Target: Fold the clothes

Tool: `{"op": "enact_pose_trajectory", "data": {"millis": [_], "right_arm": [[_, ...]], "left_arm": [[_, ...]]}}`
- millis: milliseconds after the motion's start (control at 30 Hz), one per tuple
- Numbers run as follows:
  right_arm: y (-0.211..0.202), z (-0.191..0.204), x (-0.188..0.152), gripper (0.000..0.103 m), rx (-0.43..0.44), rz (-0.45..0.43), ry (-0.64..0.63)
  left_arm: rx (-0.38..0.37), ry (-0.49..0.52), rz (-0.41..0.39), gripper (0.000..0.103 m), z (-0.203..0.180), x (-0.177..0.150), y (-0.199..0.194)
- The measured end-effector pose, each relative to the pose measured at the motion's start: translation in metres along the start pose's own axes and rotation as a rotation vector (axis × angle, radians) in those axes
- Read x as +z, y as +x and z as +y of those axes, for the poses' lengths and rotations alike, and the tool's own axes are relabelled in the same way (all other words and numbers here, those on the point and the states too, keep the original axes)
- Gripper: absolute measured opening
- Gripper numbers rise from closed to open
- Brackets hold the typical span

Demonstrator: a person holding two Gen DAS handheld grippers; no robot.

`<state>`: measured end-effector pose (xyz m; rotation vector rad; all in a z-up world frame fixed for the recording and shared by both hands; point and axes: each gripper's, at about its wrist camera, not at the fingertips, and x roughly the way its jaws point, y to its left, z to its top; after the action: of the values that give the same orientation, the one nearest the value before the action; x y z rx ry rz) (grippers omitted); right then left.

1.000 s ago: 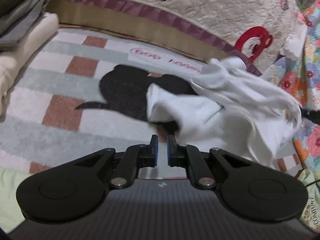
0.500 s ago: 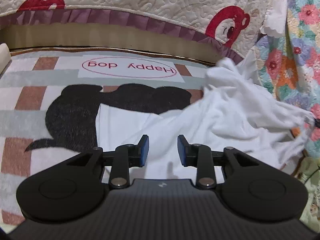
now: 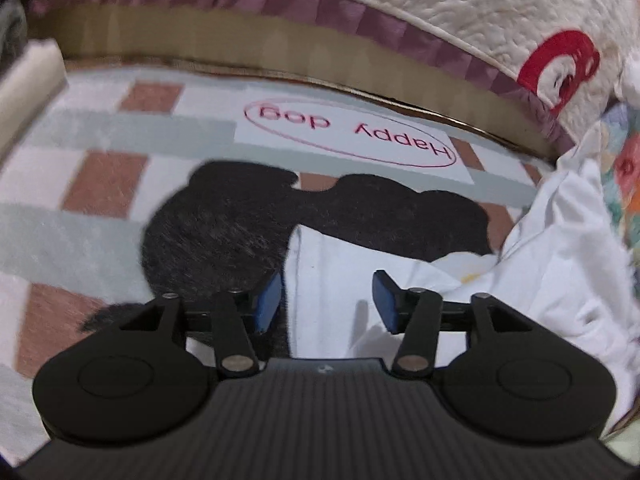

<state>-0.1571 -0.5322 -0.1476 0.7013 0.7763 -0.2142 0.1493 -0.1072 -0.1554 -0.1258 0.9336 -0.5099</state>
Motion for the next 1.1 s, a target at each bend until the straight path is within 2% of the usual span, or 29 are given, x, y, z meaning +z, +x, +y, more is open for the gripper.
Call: {"op": "enact_pose_trajectory", "data": {"millis": [67, 167, 300, 333, 367, 400, 500, 533, 600, 667, 733, 800, 867, 900, 1033, 1100], "right_arm": [[0.019, 0.010, -0.011, 0.057, 0.068, 0.042, 0.011], [0.047, 0.022, -0.021, 0.062, 0.081, 0.078, -0.001], [0.084, 0.034, -0.036, 0.063, 0.133, 0.201, 0.030], [0.088, 0.036, -0.034, 0.045, 0.158, 0.226, 0.037], [0.092, 0.038, -0.032, 0.009, 0.183, 0.250, 0.043], [0.082, 0.045, -0.019, 0.006, 0.229, 0.236, 0.001], [0.021, 0.049, 0.007, 0.006, 0.435, 0.099, -0.014], [0.001, 0.044, 0.008, 0.006, 0.425, 0.074, 0.003], [-0.041, 0.034, 0.011, 0.006, 0.406, 0.025, 0.037], [-0.064, 0.019, -0.001, 0.006, 0.276, 0.043, 0.046], [-0.075, -0.001, -0.017, 0.006, 0.173, 0.075, 0.086], [-0.069, -0.020, -0.029, 0.006, 0.087, 0.133, 0.124], [-0.045, -0.026, -0.037, 0.006, 0.007, 0.212, 0.114], [-0.037, -0.025, -0.037, 0.006, -0.011, 0.218, 0.102], [-0.017, -0.019, -0.039, 0.006, 0.007, 0.215, 0.068], [-0.011, -0.013, -0.039, 0.006, 0.009, 0.217, 0.032]], "left_arm": [[-0.015, -0.009, 0.022, 0.053, 0.001, 0.002, 0.007], [-0.012, 0.009, 0.034, 0.058, -0.001, 0.003, 0.015], [-0.014, -0.011, 0.062, 0.057, 0.000, 0.004, 0.027], [-0.017, -0.007, 0.058, 0.051, -0.001, 0.004, 0.028], [-0.023, 0.010, 0.067, 0.025, -0.002, 0.004, 0.029], [-0.029, 0.026, 0.077, 0.012, -0.003, 0.005, 0.030], [-0.053, 0.012, 0.081, 0.009, -0.001, 0.003, 0.022], [-0.064, 0.003, 0.074, 0.010, -0.001, 0.002, 0.017], [-0.075, -0.023, 0.057, 0.018, 0.002, -0.001, 0.008], [-0.086, -0.048, 0.052, 0.044, 0.003, -0.003, 0.005], [-0.103, -0.074, 0.052, 0.053, 0.003, -0.005, 0.005], [-0.125, -0.102, 0.091, 0.056, 0.002, -0.007, 0.013], [-0.154, -0.135, 0.130, 0.064, 0.000, -0.010, 0.022], [-0.148, -0.120, 0.123, 0.066, -0.004, -0.011, 0.021], [-0.126, -0.031, 0.127, 0.070, -0.021, -0.017, 0.020], [-0.147, 0.023, 0.150, 0.070, -0.028, -0.022, 0.018]]}}
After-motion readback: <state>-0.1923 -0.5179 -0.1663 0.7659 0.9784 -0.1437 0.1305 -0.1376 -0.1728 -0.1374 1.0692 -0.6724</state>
